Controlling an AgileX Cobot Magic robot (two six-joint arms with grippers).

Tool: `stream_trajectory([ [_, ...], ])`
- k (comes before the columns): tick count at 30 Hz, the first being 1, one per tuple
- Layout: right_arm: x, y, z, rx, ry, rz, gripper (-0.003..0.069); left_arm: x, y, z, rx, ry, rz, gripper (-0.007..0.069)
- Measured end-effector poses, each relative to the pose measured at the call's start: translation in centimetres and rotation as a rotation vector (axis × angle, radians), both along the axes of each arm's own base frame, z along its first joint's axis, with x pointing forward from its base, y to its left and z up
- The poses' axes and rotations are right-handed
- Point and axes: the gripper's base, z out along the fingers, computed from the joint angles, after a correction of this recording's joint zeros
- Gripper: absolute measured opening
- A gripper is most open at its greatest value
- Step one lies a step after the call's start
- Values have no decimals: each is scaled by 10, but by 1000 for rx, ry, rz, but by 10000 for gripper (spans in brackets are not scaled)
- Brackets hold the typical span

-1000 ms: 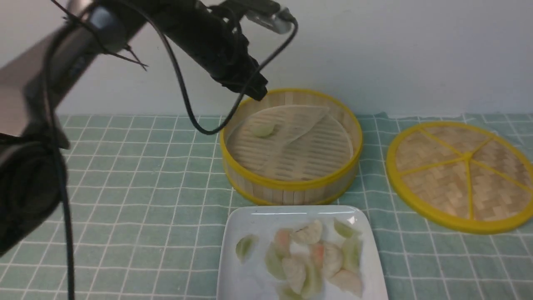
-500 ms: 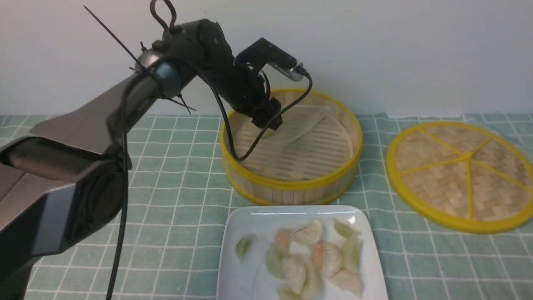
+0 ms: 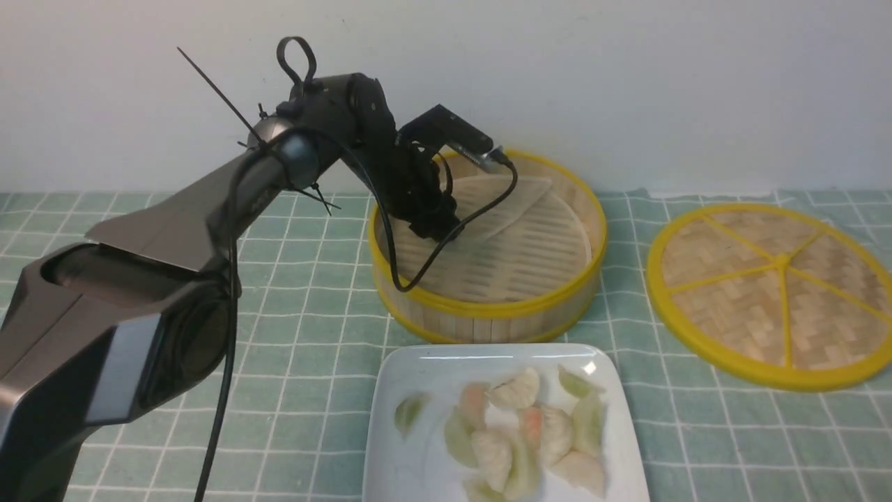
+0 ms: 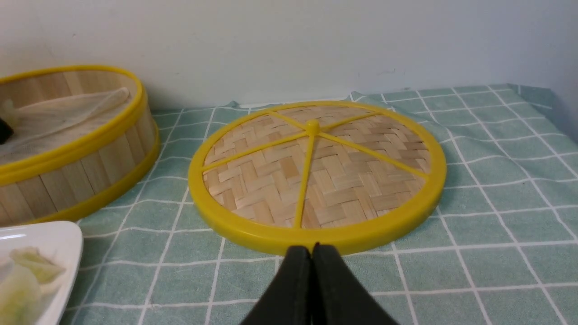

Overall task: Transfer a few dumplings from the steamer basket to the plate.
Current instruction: Use the left arm to grab a dumpling from the steamer, then use the left arm to put the dumpling into the plate

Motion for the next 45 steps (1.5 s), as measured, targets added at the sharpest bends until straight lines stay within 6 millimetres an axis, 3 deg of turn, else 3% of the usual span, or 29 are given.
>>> stream_trajectory([
  [5, 0, 0, 0, 0, 0, 0, -15, -6, 3, 29, 43, 39, 12, 287],
  [8, 0, 0, 0, 0, 0, 0, -15, -15, 6, 79, 16, 14, 46, 287],
  [10, 0, 0, 0, 0, 0, 0, -15, -19, 7, 98, -6, -17, 55, 287],
  [11, 0, 0, 0, 0, 0, 0, -15, -26, 8, 124, -48, -48, 76, 287],
  [13, 0, 0, 0, 0, 0, 0, -15, -33, 9, 143, -84, -65, 94, 287],
  [14, 0, 0, 0, 1, 0, 0, -15, -42, 10, 164, -140, -65, 137, 287],
  [17, 0, 0, 0, 1, 0, 0, -15, -67, 13, 195, -201, -43, 176, 287],
  [19, 0, 0, 0, 1, 0, 0, -15, -77, 15, 196, -195, -10, 182, 287],
  [20, 0, 0, 0, 1, 0, 0, -15, -100, 16, 199, -177, 39, 176, 287],
  [21, 0, 0, 0, 1, 0, 0, -15, -102, 16, 198, -174, 45, 174, 287],
  [23, 0, 0, 0, 1, 0, 0, -15, -138, 12, 185, -124, 146, 144, 287],
  [24, 0, 0, 0, 1, 0, 0, -15, -138, 12, 185, -124, 146, 144, 287],
  [26, 0, 0, 0, 1, 0, 0, -15, -174, 1, 152, -47, 272, 76, 287],
  [27, 0, 0, 0, 1, 0, 0, -15, -175, 1, 148, -41, 285, 76, 287],
  [28, 0, 0, 0, 1, 0, 0, -15, -194, -8, 119, 16, 381, 36, 287],
  [29, 0, 0, 0, 1, 0, 0, -15, -202, -11, 103, 48, 429, 24, 287],
  [33, 0, 0, 0, 1, 0, 0, -15, -230, -25, 57, 151, 562, -29, 287],
  [37, 0, 0, 0, 1, 0, 0, -15, -238, -37, 38, 188, 586, -55, 287],
  [42, 0, 0, 0, 1, 0, 0, -15, -229, -45, 23, 162, 545, 4, 287],
  [45, 0, 0, 0, 1, 0, 0, -15, -226, -45, 17, 166, 546, 58, 349],
])
